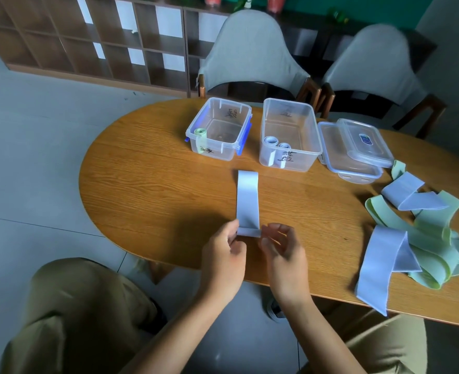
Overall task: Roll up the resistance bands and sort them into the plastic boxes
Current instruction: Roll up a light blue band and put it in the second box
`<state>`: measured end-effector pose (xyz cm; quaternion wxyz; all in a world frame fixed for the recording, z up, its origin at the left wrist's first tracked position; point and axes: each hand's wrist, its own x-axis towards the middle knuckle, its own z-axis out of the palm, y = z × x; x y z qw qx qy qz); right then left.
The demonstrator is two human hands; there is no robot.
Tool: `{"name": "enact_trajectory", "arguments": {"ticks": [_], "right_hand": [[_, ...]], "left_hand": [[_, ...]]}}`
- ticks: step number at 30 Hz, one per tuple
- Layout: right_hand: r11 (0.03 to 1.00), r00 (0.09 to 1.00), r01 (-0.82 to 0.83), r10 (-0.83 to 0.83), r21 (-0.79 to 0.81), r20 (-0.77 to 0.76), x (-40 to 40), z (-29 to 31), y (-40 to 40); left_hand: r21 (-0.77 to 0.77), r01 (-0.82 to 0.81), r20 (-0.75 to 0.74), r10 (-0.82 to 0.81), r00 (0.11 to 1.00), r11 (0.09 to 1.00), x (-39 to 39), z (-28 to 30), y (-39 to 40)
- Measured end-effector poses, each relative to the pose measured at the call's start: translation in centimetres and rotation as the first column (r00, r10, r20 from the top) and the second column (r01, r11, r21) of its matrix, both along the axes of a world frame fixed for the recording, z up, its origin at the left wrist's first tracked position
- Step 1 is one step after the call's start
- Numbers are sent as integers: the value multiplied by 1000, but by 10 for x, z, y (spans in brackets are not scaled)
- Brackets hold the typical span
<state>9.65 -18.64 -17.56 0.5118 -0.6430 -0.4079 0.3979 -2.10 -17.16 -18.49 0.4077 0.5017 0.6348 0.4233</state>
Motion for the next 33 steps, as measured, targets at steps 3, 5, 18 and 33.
{"name": "enact_trajectory", "arguments": {"ticks": [3, 5, 18, 33], "right_hand": [[1000, 1000, -14, 14, 14, -4, -1, 0, -2], [1000, 1000, -22, 23, 21, -6, -2, -2, -2], [993, 993, -102, 105, 53, -47, 7, -7, -2], [959, 882, -285, 262, -2, 392, 15, 3, -4]], "left_hand": [[-37, 28, 73, -25, 997, 999, 5, 3, -6], [-45, 39, 79, -35, 996, 998, 8, 4, -9], [-105, 95, 193, -73, 978, 990, 4, 7, -8], [-58, 50, 211, -37, 977, 997, -4, 4, -8]]}}
